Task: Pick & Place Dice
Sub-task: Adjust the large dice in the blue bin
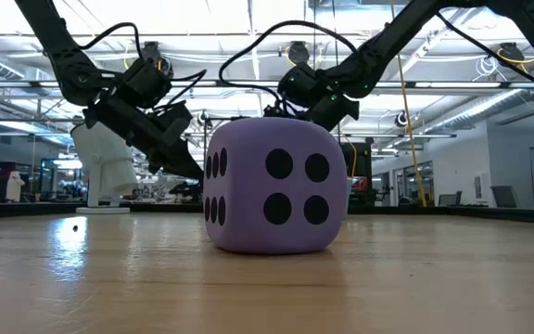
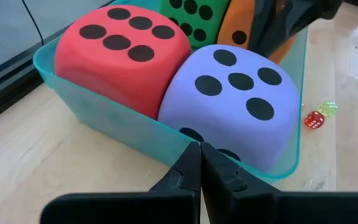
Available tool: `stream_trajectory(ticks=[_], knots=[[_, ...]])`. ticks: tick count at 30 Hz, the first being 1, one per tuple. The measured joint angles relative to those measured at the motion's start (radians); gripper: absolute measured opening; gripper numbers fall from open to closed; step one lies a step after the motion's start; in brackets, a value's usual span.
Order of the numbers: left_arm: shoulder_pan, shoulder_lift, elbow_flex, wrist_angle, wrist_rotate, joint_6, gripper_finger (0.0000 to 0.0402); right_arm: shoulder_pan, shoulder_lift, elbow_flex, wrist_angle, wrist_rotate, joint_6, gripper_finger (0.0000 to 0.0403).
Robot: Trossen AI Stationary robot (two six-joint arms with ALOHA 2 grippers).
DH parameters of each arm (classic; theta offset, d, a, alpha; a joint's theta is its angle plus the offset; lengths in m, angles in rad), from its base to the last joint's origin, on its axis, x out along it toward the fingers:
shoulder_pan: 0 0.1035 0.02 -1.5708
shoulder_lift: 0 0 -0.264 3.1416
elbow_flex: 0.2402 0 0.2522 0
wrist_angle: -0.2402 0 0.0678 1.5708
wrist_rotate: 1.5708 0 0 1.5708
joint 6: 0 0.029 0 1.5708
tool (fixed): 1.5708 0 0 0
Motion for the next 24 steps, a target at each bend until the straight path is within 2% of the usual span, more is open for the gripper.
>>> stream_trajectory(ticks=[4,6,8,11,14,16,21,24], knots=[[0.0,0.0,0.0,-0.001,-0.007,0.0,0.0009,0.01,-0.043,0.0,-0.01,0.135,-0.045,0.0],[-0.001,0.0,0.0,-0.003,-0.039,0.0,0.0009,0.018,-0.052,0.0,0.01,0.227,-0.078,0.0],[0.0,0.0,0.0,-0.008,-0.081,-0.004,0.0004,0.017,-0.054,0.0,0.018,0.275,-0.094,0.0],[0.01,0.0,0.0,-0.008,-0.154,-0.01,0.0005,-0.016,-0.052,0.0,0.032,0.273,-0.101,0.0],[0.041,0.0,-0.001,-0.001,-0.164,-0.024,0.0004,-0.059,-0.029,0.0,0.062,0.266,-0.093,0.0],[0.065,0.001,0.001,-0.002,-0.124,-0.035,0.0003,-0.088,-0.017,-0.002,0.077,0.214,-0.083,0.0],[0.107,0.053,0.052,-0.005,0.049,-0.034,0.0002,-0.138,0.025,0.0,0.167,0.029,-0.042,0.0],[0.099,0.118,0.096,-0.007,0.089,-0.03,0.0004,-0.142,0.048,0.0,0.199,0.014,-0.04,0.0]])
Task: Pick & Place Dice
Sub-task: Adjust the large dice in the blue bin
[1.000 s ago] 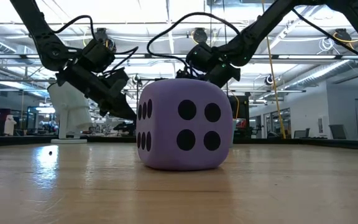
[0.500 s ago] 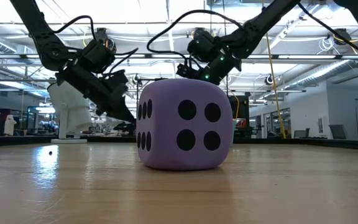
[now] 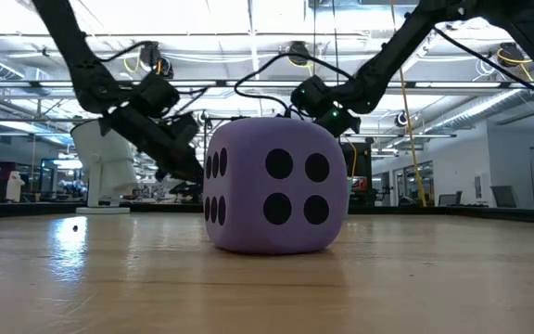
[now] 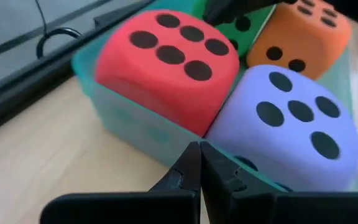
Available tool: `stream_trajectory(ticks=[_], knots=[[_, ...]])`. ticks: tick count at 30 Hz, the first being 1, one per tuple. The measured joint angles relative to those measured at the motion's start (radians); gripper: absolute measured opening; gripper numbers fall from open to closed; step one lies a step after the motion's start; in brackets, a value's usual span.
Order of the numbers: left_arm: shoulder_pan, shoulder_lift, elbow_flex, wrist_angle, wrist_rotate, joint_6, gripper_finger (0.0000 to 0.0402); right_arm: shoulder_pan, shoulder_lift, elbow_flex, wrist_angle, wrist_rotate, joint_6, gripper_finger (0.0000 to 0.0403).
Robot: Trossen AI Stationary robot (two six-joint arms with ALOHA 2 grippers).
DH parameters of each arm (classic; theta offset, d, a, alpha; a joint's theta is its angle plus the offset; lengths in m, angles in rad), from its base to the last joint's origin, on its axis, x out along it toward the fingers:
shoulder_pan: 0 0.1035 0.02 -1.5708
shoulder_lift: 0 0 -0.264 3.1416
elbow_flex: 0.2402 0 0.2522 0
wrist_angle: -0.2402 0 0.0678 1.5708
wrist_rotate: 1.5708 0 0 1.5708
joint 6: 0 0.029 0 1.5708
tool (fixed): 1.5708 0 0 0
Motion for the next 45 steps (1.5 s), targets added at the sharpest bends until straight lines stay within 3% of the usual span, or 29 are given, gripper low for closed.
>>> stream_trajectory(ticks=[7,17,24,30,35,37,42,45], knots=[[-0.037,0.124,0.082,-0.059,-0.013,0.023,0.0005,0.014,0.072,0.088,0.002,0.0,-0.005,0.0],[-0.04,0.11,0.087,-0.07,-0.058,0.019,0.0003,0.019,0.084,0.111,-0.086,0.008,0.037,0.0],[-0.039,0.109,0.089,-0.084,-0.066,0.022,0.0007,0.048,0.012,0.108,-0.123,0.012,0.058,0.0],[-0.039,0.108,0.091,-0.1,-0.066,0.048,0.0006,0.087,-0.098,0.108,-0.263,0.166,0.013,0.0],[-0.039,0.108,0.091,-0.107,-0.062,0.048,0.0003,0.08,-0.154,0.107,-0.417,0.189,0.016,0.0],[-0.039,0.108,0.091,-0.114,-0.063,0.049,0.0006,0.08,-0.173,0.093,-0.464,0.248,0.016,0.0],[-0.039,0.094,0.09,-0.155,-0.063,0.056,0.0003,0.067,-0.247,0.014,-0.55,0.444,0.019,0.0],[-0.039,0.065,0.086,-0.179,-0.067,0.068,0.0003,0.028,-0.304,-0.085,-0.539,0.456,0.043,0.0]])
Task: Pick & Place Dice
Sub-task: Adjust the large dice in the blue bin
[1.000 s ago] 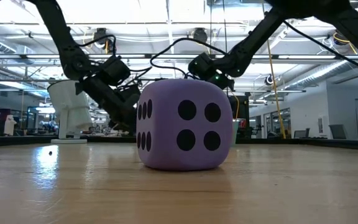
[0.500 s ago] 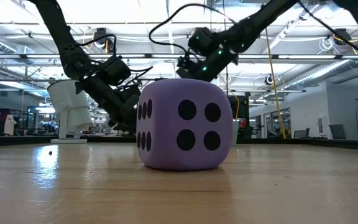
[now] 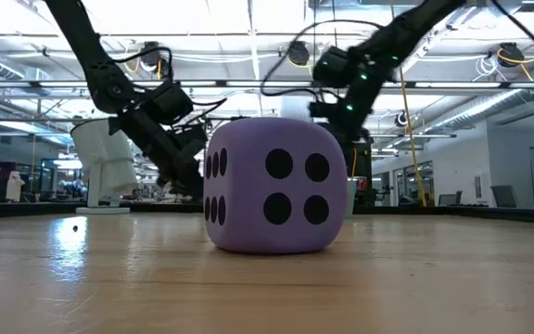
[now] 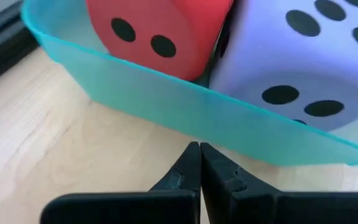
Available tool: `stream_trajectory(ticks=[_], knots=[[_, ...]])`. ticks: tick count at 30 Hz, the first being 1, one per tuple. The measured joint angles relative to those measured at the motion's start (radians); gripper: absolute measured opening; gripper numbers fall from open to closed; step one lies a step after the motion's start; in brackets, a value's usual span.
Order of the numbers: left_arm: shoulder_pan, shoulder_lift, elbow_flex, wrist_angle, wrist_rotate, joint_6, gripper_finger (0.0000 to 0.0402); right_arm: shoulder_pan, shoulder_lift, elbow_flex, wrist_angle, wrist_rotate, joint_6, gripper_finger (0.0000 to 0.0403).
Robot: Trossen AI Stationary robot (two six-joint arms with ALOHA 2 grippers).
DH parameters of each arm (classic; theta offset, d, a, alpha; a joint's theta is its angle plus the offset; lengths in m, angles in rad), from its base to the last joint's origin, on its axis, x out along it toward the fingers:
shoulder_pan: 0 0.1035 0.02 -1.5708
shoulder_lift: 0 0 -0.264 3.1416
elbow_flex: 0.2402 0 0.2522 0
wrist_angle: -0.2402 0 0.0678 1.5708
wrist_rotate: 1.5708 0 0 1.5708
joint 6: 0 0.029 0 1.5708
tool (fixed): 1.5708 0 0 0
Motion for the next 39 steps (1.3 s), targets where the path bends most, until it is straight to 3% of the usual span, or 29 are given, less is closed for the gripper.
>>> stream_trajectory(ticks=[5,12,16,26,29,39], knots=[[0.0,-0.067,-0.031,-0.016,-0.021,-0.009,0.0004,-0.101,-0.091,-0.176,0.117,0.005,0.059,0.0],[-0.018,-0.093,-0.034,-0.027,-0.026,-0.016,0.0005,-0.19,-0.078,-0.338,0.321,-0.29,0.094,0.0],[-0.04,-0.093,-0.034,-0.024,-0.075,-0.019,0.0002,-0.175,-0.026,-0.351,0.351,-0.372,0.123,0.0],[-0.079,-0.093,-0.035,-0.032,-0.097,-0.022,0.0008,-0.067,-0.008,-0.351,0.351,-0.332,0.174,0.0],[-0.088,-0.093,-0.035,-0.034,-0.112,-0.015,0.0009,-0.058,-0.009,-0.351,0.348,-0.273,0.174,0.0],[-0.089,-0.177,-0.035,-0.117,-0.123,0.041,0.0015,-0.046,-0.083,-0.35,0.332,-0.218,0.135,0.0]])
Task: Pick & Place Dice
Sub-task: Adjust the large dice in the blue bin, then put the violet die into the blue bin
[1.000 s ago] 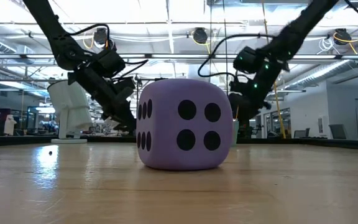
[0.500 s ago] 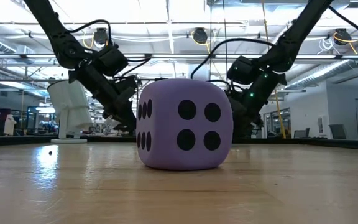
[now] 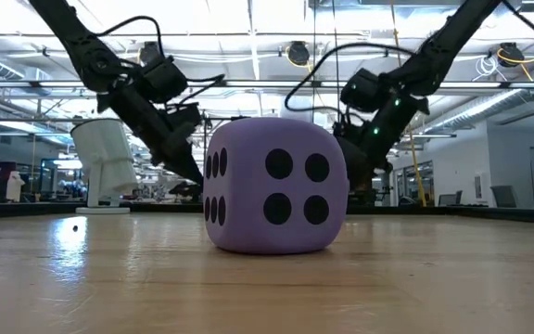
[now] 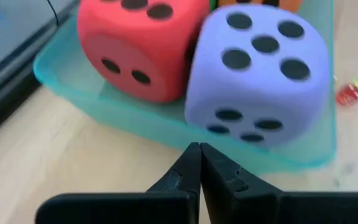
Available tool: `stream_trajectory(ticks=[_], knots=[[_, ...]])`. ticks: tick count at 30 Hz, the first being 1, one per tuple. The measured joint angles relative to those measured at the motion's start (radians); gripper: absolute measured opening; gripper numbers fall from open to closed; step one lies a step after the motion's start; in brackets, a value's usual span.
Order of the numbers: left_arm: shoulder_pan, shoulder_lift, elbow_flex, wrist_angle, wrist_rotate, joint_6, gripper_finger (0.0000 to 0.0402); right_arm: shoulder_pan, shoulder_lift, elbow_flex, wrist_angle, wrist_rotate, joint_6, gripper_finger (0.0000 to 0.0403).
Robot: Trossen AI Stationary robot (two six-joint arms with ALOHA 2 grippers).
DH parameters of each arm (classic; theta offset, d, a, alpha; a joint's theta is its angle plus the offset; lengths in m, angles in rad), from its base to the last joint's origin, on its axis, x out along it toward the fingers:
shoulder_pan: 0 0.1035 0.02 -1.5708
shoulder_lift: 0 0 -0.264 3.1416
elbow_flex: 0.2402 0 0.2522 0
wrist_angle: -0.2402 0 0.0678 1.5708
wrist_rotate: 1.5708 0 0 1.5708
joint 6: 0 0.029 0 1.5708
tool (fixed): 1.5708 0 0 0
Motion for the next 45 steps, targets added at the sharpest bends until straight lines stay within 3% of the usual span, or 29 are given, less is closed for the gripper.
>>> stream_trajectory(ticks=[7,13,19,25,33,35,41,45], knots=[[-0.005,-0.141,0.0,-0.11,-0.002,0.028,0.0003,0.05,-0.16,0.001,-0.048,0.087,-0.051,0.0012],[-0.027,-0.278,-0.058,-0.11,-0.001,0.031,0.0015,0.171,-0.318,0.001,-0.106,0.101,-0.096,0.0028],[-0.047,-0.398,-0.106,-0.092,0.001,0.015,0.0018,0.367,-0.359,0.001,-0.129,0.101,-0.125,0.0096],[-0.094,-0.437,-0.142,-0.094,0.044,-0.041,0.0019,0.589,-0.288,0.0,-0.055,0.102,-0.179,0.0223],[-0.228,-0.436,-0.207,-0.047,0.05,-0.11,0.0019,0.778,-0.112,0.002,0.243,0.103,-0.298,0.0384],[-0.265,-0.436,-0.223,-0.005,0.045,-0.116,0.0019,0.801,-0.08,0.001,0.278,0.082,-0.294,0.0393],[-0.347,-0.436,-0.228,0.018,-0.002,-0.14,0.0019,0.813,-0.012,0.0,0.364,-0.133,-0.155,0.0398],[-0.386,-0.436,-0.229,0.018,-0.059,-0.143,0.0019,0.829,0.035,0.0,0.452,-0.161,-0.113,0.0399]])
